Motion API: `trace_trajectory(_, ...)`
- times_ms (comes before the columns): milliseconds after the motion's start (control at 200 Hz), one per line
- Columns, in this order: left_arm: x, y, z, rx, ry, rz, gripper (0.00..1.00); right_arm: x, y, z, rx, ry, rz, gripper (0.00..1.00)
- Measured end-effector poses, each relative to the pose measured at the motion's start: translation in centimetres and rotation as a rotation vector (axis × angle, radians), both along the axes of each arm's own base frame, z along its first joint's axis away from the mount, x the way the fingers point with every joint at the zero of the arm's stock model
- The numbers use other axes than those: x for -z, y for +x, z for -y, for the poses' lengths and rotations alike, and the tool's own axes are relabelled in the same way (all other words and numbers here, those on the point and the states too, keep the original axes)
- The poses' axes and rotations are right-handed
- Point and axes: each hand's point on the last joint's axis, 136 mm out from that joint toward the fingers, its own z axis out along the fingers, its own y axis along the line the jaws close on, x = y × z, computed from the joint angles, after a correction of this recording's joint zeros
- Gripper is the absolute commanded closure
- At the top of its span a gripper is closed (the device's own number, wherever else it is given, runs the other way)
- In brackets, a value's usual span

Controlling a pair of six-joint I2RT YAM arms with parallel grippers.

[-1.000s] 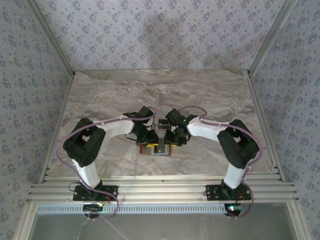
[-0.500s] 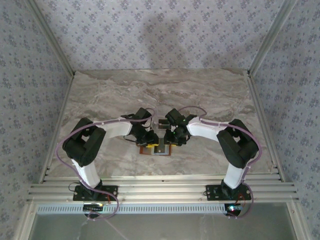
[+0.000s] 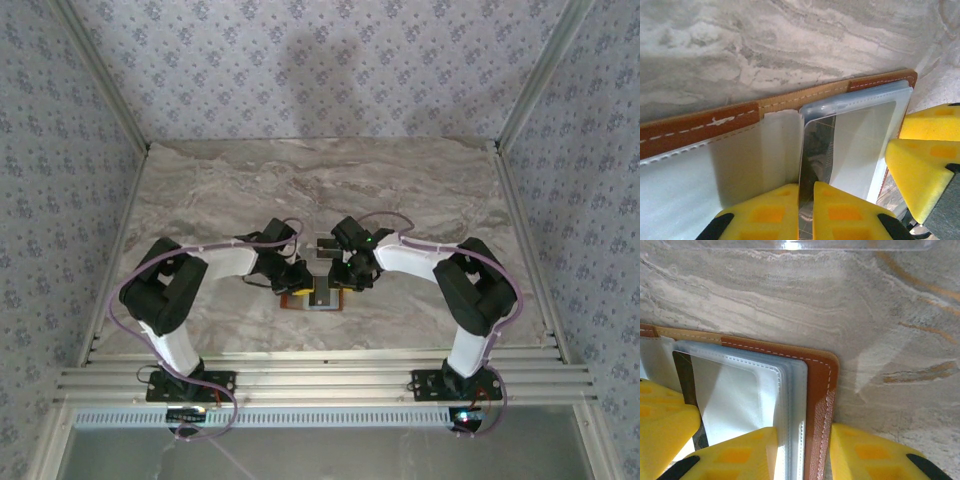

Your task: Take the credit cards out of the card holder

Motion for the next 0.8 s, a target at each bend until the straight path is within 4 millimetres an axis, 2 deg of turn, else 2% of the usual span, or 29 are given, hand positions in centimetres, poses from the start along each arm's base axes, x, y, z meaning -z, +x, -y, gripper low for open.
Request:
trace_trajectory(220,-0.7,0.0,-0.6,-0.01,0.005,0.02,0.89,0.0,0.0,0.0,0.0,0.001,0.0,0.67)
trace_trajectory(480,-2.9,0.2,-1.8,-0.02,0.002,0.062,0.93,0.0,0.0,0.0,0.0,0.001,0.0,0.67)
trace_trajectory(800,-4.5,0.4,-2.9,0.041,0.067,0.111,0.98,-0.1,0.0,0.0,0.0,0.001,0.001,0.67)
